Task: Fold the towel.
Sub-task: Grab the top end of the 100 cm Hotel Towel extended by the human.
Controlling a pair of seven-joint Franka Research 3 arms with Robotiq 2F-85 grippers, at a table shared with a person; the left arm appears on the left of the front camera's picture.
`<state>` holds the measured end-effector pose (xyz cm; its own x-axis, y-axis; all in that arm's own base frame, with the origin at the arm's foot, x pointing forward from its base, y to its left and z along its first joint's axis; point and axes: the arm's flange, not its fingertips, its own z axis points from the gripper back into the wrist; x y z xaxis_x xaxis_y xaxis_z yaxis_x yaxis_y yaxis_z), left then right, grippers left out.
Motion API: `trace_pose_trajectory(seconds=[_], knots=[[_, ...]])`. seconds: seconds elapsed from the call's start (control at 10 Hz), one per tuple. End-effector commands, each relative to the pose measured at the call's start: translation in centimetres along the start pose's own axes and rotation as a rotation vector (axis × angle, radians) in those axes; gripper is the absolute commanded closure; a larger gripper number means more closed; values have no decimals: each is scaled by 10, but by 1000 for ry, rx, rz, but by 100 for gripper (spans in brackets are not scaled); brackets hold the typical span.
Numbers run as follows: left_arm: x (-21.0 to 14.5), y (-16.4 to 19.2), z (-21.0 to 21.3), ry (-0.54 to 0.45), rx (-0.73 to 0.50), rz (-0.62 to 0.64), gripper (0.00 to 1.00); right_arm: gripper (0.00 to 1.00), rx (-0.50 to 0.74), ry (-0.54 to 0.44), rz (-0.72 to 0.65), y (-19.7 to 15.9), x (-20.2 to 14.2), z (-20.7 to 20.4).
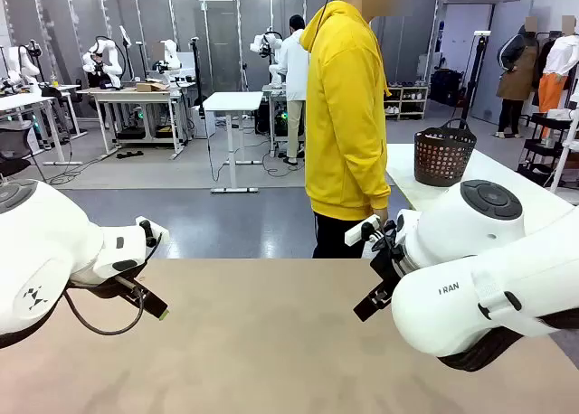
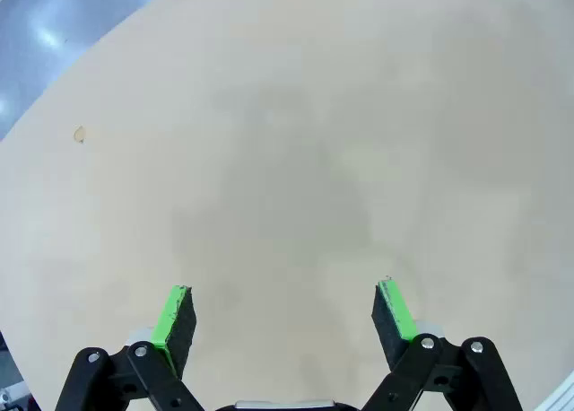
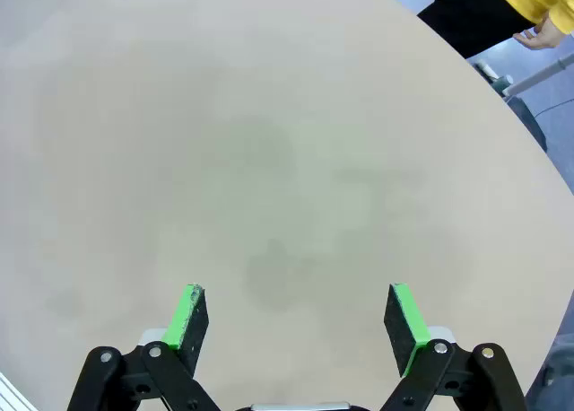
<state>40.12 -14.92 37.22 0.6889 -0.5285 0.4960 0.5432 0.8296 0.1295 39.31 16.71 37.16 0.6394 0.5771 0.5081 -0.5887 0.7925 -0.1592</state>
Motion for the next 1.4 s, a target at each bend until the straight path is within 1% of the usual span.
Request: trace_pose_trajectory(seconds=[0.0,1.3], knots=[[0,0,0,0,0,0,0,0,0,0,0,0,0,0],[0,0,0,0,0,0,0,0,0,0,0,0,0,0]])
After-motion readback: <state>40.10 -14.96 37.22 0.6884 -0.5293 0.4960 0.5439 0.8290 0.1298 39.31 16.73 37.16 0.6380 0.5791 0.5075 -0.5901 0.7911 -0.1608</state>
